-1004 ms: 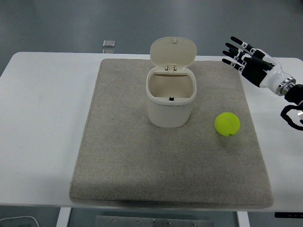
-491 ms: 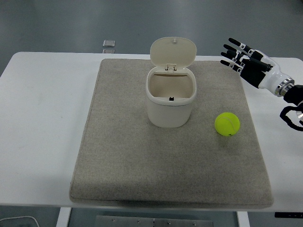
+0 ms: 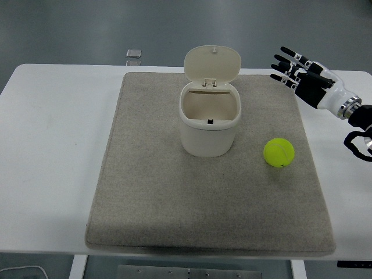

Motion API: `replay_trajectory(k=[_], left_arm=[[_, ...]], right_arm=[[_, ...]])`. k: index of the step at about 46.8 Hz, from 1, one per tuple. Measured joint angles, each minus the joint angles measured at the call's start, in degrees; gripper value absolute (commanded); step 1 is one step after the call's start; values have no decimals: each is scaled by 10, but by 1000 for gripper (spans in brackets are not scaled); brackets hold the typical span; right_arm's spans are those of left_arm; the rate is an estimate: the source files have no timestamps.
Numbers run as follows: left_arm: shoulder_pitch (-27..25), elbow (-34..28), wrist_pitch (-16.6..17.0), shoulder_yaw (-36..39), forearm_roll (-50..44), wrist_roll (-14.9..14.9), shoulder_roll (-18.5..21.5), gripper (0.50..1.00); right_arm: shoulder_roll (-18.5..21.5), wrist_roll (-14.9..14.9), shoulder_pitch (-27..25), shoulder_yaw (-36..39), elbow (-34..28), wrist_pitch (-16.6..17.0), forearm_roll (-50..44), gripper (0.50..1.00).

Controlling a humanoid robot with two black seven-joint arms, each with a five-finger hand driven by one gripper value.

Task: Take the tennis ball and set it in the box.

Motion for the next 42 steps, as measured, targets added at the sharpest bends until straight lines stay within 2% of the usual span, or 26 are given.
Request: replay_trajectory(k=[11, 19, 27, 31, 42], left_arm=[[0, 0, 0, 0, 0, 0, 0, 992], [0, 0, 0, 0, 0, 0, 0, 992], [0, 0, 0, 0, 0, 0, 0, 992], [0, 0, 0, 0, 0, 0, 0, 992], [0, 0, 0, 0, 0, 0, 0, 992]], right_arm=[[-6, 2, 2, 0, 0, -5, -11, 917], [-8, 5, 3, 1, 0, -10, -52, 917], [-21, 7, -1, -3, 4, -2, -104, 915], [-29, 13, -2, -4, 8, 11, -133, 915], [-78, 34, 1, -4, 16, 84, -208, 915]])
